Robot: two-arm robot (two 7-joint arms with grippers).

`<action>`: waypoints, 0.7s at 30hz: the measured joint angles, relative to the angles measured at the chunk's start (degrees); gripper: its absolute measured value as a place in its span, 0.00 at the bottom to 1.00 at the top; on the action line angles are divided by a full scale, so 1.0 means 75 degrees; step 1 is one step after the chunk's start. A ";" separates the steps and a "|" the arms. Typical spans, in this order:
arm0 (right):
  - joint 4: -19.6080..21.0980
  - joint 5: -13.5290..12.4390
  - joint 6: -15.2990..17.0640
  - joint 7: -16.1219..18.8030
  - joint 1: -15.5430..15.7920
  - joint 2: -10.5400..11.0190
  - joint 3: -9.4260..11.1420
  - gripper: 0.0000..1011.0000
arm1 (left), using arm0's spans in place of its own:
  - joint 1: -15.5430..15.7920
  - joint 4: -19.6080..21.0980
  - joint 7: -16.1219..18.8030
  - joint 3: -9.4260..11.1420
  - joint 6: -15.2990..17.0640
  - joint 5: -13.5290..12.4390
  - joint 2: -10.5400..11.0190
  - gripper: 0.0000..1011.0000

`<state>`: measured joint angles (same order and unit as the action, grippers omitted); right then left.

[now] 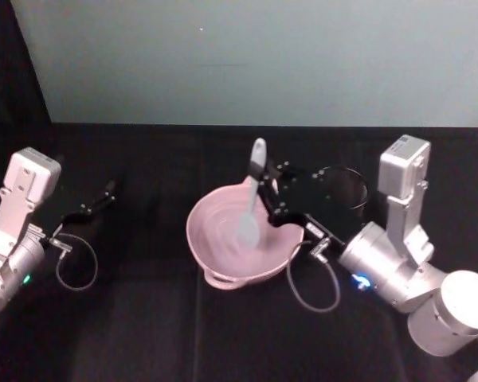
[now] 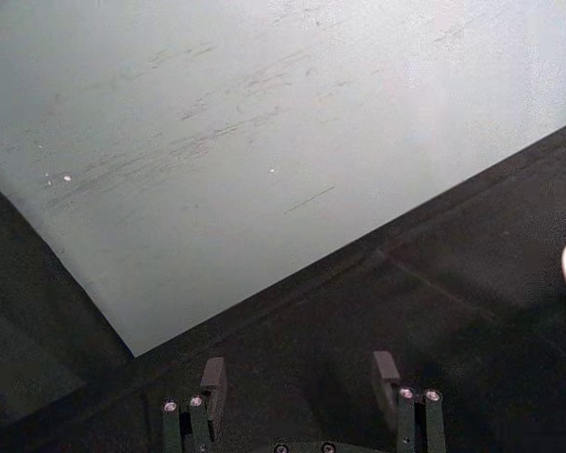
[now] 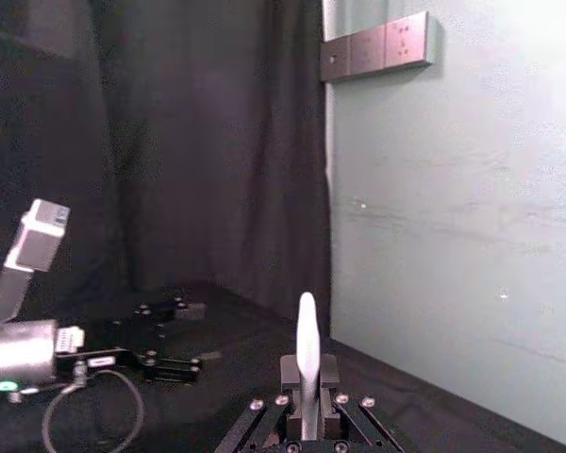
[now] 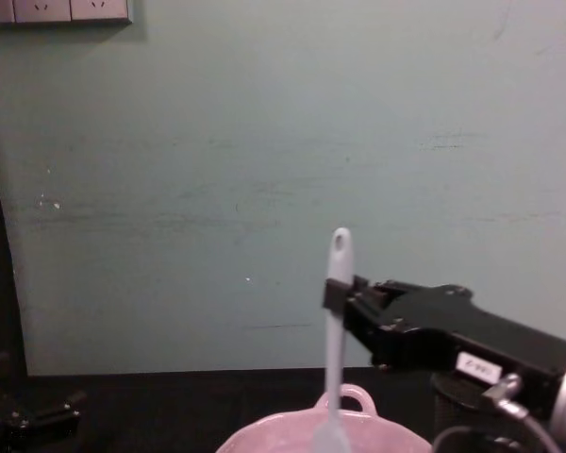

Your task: Use the one hand to pick up the spoon and stir the clear water in the bowl.

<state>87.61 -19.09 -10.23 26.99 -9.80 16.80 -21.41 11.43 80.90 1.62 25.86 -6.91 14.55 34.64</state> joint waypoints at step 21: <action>-0.2104 0.0753 -0.1160 -0.0850 -0.1087 -0.1211 -0.0196 0.11 | 0.0000 0.0000 0.0000 0.0000 0.0000 0.0000 0.0000 1.00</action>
<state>71.83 -13.44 -18.92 20.61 -17.95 7.71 -22.88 11.43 80.90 1.62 25.86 -6.90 14.55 34.65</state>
